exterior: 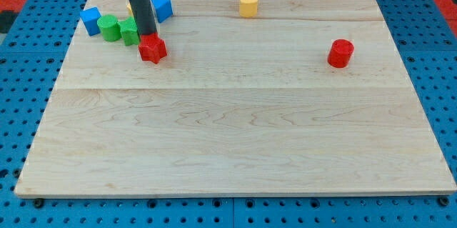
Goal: Place the red star to the left of the red circle
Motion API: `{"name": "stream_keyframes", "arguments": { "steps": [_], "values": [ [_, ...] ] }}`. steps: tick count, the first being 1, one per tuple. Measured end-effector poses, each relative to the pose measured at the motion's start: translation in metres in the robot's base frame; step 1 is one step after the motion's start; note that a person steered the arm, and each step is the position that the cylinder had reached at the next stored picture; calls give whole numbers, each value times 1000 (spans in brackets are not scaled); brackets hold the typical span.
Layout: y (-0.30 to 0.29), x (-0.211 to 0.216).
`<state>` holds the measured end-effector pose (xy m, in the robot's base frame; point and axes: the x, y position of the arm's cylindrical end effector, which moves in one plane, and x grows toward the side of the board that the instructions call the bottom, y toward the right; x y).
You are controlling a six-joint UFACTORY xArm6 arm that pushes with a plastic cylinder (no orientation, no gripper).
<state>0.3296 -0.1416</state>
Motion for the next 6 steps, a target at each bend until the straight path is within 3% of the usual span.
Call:
{"name": "stream_keyframes", "arguments": {
  "steps": [1,2,3,4,6],
  "values": [
    [-3,32],
    [-42,46],
    [-9,60],
    [118,57],
    [47,73]
  ]
}}
